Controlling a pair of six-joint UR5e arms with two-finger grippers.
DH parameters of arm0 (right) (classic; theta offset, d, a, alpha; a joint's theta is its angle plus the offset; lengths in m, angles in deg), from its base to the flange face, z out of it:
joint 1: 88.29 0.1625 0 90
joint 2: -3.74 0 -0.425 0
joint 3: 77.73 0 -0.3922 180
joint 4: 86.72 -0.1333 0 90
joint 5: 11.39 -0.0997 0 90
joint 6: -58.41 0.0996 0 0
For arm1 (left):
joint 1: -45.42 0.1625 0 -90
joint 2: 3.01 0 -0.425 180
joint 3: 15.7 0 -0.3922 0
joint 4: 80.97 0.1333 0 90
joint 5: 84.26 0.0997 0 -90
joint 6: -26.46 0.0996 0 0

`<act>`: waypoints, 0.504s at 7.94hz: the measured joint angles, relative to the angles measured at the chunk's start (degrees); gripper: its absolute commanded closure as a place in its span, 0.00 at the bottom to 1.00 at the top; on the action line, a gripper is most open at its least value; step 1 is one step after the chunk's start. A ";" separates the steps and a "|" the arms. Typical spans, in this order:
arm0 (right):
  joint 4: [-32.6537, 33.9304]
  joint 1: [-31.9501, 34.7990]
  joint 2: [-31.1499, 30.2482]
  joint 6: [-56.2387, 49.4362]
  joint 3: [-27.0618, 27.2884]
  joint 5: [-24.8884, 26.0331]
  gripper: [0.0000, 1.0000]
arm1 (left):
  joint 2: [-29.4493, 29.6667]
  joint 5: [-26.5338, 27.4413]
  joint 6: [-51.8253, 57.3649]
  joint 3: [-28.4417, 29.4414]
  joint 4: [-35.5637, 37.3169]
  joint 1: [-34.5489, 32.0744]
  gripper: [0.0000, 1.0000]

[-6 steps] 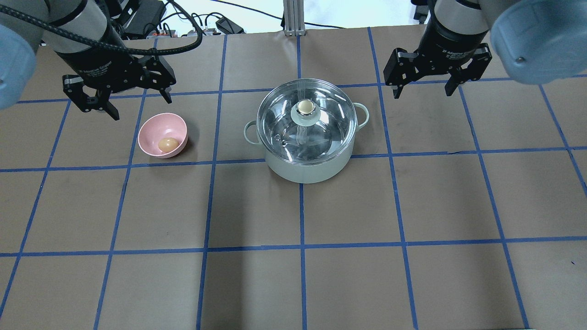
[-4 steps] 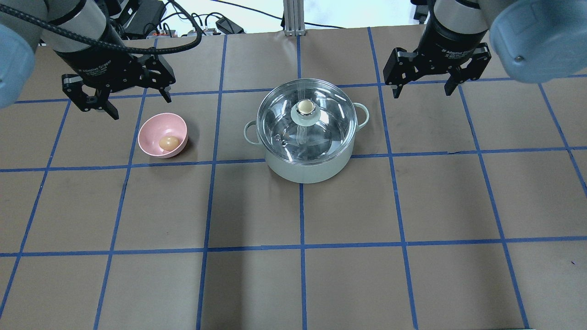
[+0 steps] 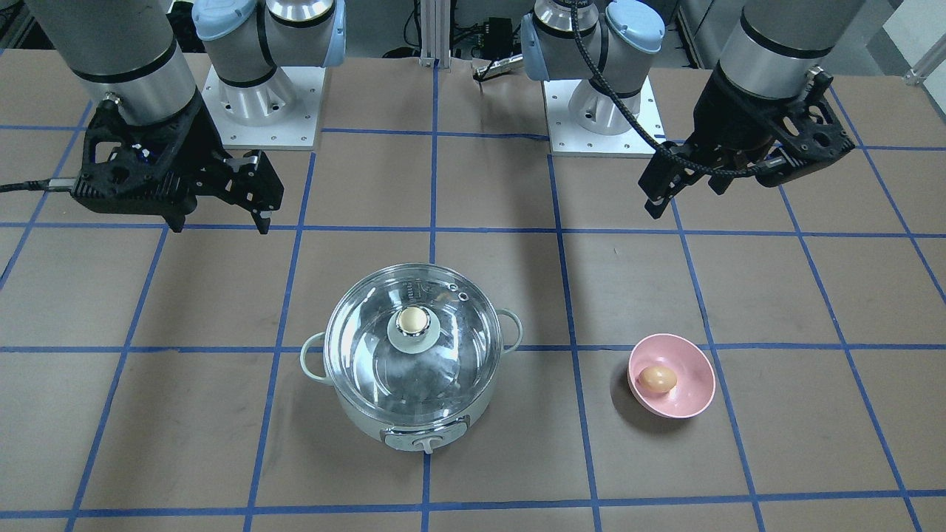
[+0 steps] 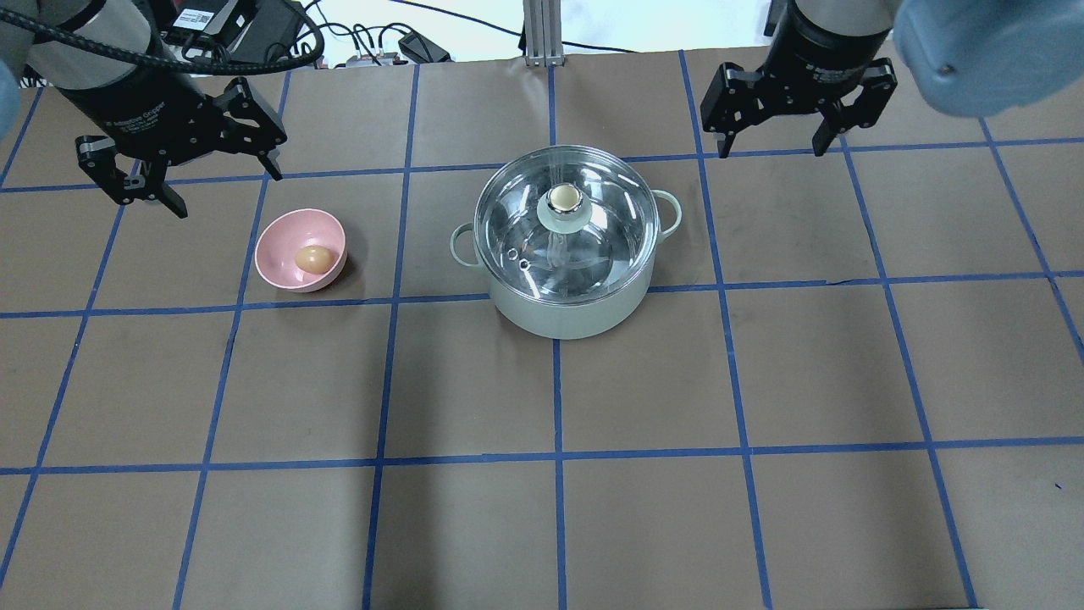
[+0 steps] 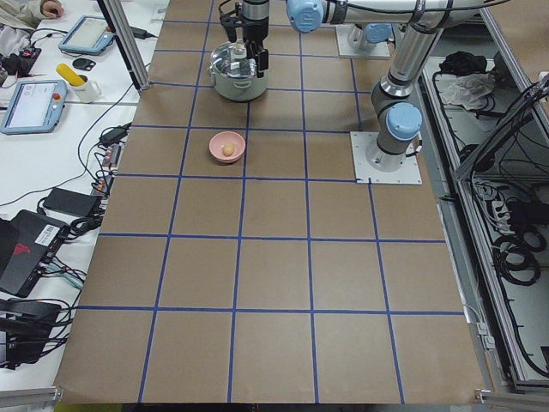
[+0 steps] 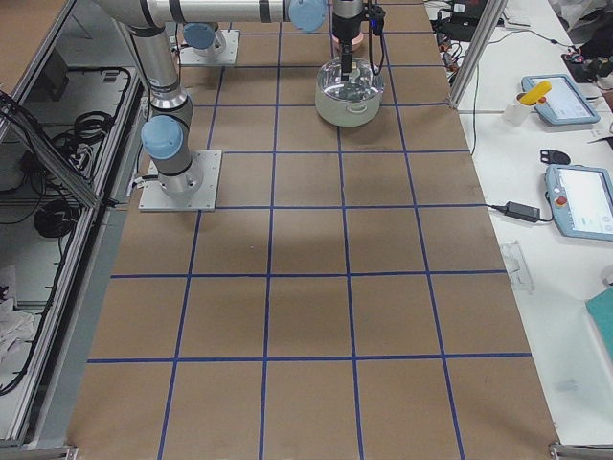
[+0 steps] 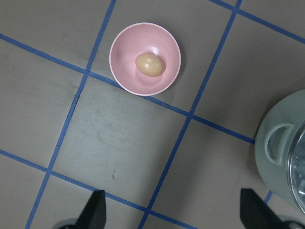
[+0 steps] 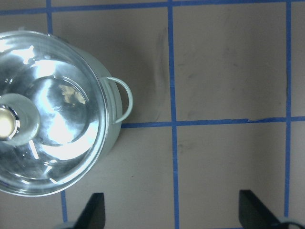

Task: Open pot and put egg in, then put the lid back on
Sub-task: 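Move the right gripper to the lid knob while the left approaches the bowl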

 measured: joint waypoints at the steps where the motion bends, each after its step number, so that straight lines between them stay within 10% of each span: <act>1: -0.31 1.21 3.32 2.86 -3.59 -1.03 0.00 | 0.59 -0.11 -0.62 0.06 0.16 1.23 0.00; 4: 5.36 11.10 12.43 15.40 -7.86 -1.25 0.00 | 4.94 -0.33 -9.96 0.61 3.85 3.65 0.00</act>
